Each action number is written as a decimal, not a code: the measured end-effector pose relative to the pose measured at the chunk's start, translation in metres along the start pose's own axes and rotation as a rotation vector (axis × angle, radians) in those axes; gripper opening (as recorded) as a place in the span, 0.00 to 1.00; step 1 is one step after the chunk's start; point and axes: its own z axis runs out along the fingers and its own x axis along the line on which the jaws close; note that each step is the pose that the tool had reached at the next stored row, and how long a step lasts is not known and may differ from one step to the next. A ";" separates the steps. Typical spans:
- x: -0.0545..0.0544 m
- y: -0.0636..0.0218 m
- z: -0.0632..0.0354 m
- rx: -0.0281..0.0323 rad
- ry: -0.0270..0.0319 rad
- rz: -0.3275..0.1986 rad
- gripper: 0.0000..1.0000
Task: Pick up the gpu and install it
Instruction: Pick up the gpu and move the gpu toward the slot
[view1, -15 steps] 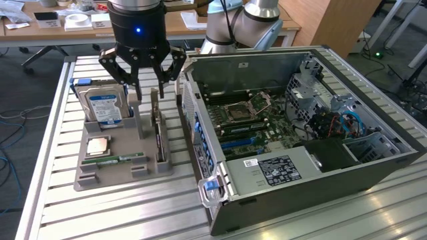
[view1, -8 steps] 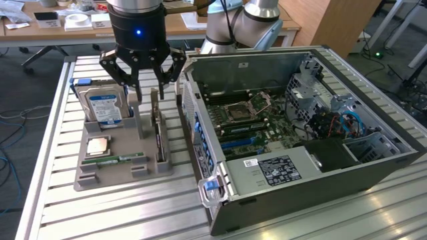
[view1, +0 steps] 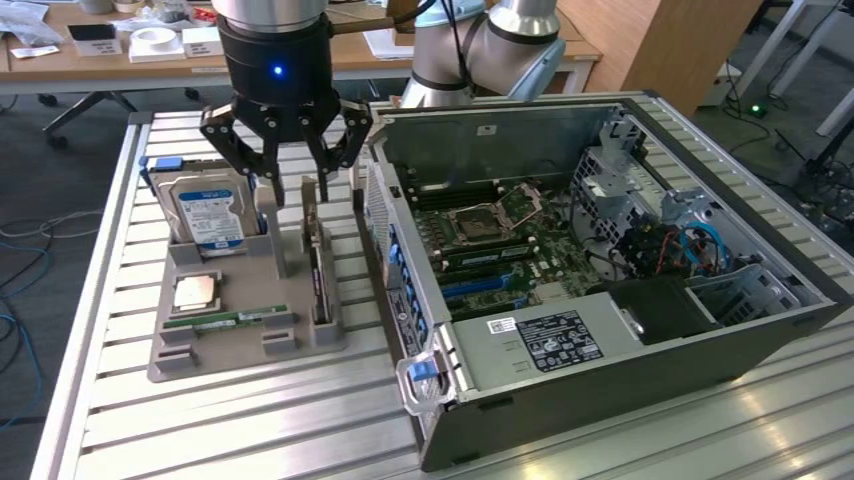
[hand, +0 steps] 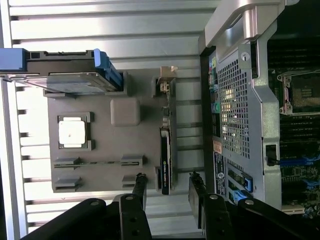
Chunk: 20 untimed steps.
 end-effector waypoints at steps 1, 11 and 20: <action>0.000 0.0000 0.0000 0.0000 0.0000 0.000 0.47; 0.000 -0.0005 0.0106 0.0000 0.0000 0.000 0.47; 0.000 -0.0008 0.0167 0.0001 0.0001 0.000 0.47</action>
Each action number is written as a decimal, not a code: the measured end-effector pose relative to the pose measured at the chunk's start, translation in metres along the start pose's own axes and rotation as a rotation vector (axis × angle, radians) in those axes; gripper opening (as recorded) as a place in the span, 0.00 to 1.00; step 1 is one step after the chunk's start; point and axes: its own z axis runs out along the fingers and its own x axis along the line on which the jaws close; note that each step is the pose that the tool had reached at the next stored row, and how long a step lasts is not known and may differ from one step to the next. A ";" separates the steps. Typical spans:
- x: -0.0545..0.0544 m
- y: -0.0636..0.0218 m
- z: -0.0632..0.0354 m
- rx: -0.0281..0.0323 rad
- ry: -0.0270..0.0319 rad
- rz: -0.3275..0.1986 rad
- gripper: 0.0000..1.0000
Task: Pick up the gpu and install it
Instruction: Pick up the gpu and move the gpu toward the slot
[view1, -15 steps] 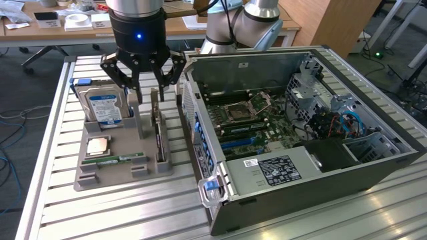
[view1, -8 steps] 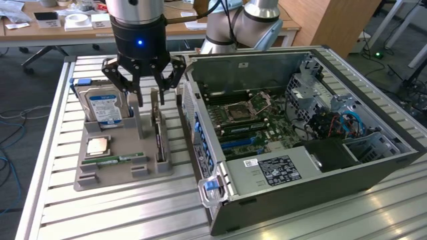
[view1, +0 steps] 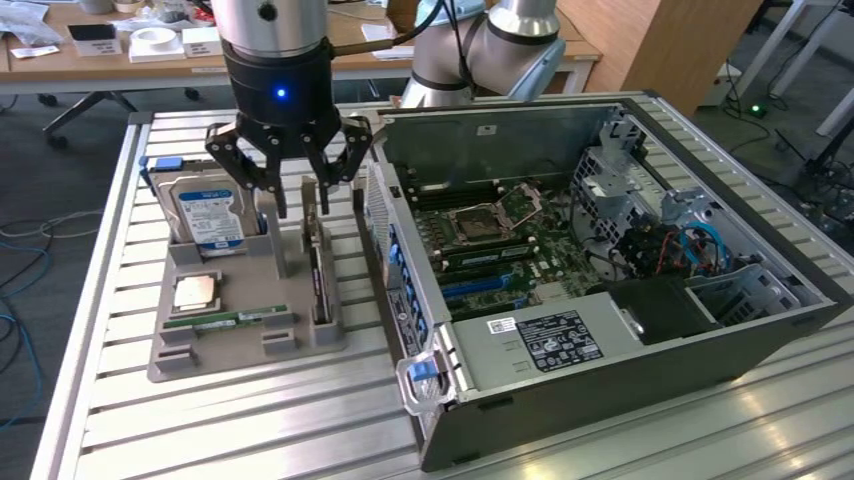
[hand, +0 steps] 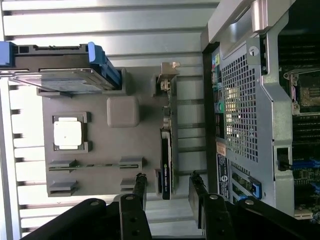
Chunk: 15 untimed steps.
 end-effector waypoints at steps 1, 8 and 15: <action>0.000 0.0000 0.0006 -0.0003 -0.0003 0.000 0.47; 0.000 -0.0002 0.0049 -0.0002 -0.0002 0.000 0.47; 0.000 -0.0007 0.0155 -0.0001 -0.0002 0.000 0.47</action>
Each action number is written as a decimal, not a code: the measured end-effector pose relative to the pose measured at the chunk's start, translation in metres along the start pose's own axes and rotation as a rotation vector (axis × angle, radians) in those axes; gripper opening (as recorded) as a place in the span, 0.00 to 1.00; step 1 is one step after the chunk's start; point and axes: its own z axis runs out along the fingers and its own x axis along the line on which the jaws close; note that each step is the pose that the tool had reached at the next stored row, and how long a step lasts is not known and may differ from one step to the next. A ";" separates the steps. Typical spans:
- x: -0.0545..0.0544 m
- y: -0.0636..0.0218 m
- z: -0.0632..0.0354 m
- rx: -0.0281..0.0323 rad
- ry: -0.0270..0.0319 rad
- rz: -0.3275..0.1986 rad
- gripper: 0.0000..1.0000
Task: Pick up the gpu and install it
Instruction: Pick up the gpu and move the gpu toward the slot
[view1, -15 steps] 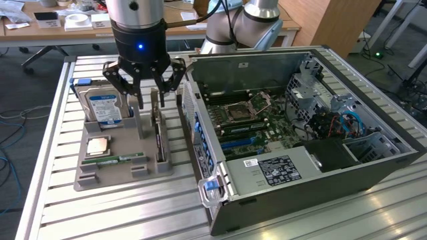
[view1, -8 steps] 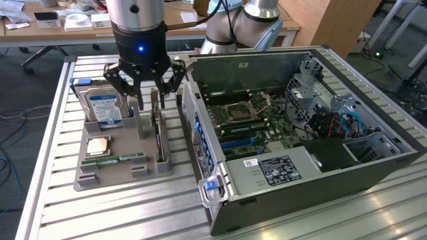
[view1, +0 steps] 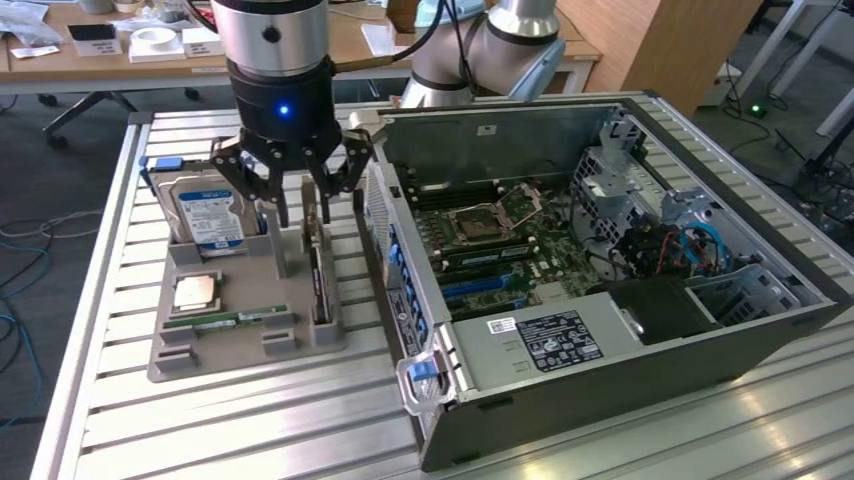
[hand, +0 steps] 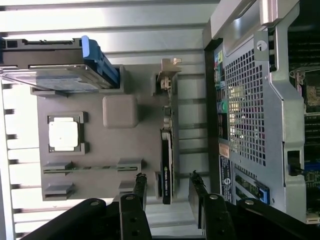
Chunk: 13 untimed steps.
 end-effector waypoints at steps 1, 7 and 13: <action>0.000 -0.0001 0.0018 -0.0001 0.0000 0.000 0.47; 0.000 -0.0005 0.0107 -0.0001 0.0000 0.000 0.47; 0.000 -0.0006 0.0137 -0.0001 -0.0001 0.000 0.47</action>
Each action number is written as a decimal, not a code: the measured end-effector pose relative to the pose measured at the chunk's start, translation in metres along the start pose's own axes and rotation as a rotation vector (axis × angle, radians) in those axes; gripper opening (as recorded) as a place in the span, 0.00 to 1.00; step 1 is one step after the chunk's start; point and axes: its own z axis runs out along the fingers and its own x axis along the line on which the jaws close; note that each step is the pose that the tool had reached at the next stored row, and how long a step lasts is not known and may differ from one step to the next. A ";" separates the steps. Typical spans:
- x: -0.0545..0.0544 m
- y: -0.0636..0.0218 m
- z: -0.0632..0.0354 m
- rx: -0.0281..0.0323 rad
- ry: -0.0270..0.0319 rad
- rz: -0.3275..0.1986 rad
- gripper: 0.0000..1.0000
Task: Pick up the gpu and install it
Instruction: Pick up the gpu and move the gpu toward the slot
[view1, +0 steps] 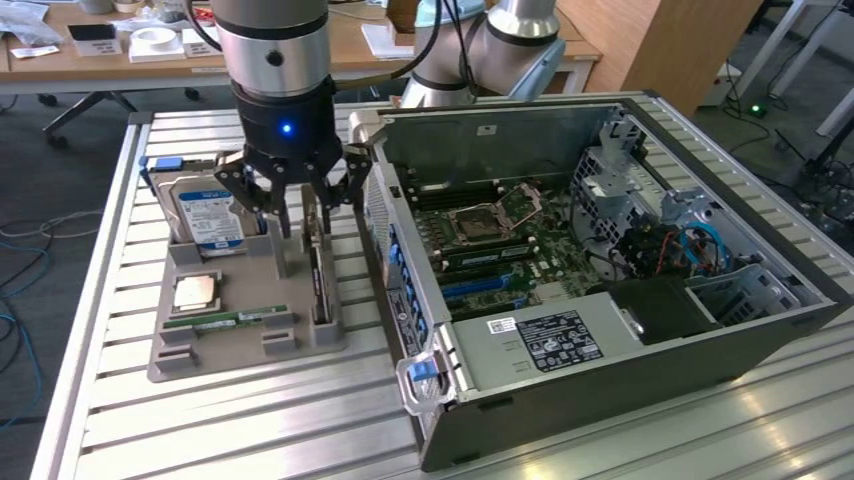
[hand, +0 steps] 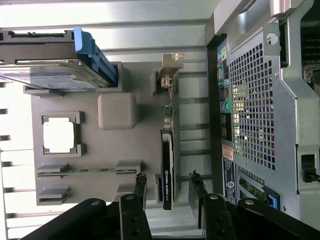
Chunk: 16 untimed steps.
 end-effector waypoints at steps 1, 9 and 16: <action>0.000 -0.0001 0.0012 0.0001 0.0001 0.000 0.47; 0.000 -0.0003 0.0071 -0.0004 -0.0001 0.000 0.47; 0.000 -0.0007 0.0157 -0.0001 0.0001 0.000 0.47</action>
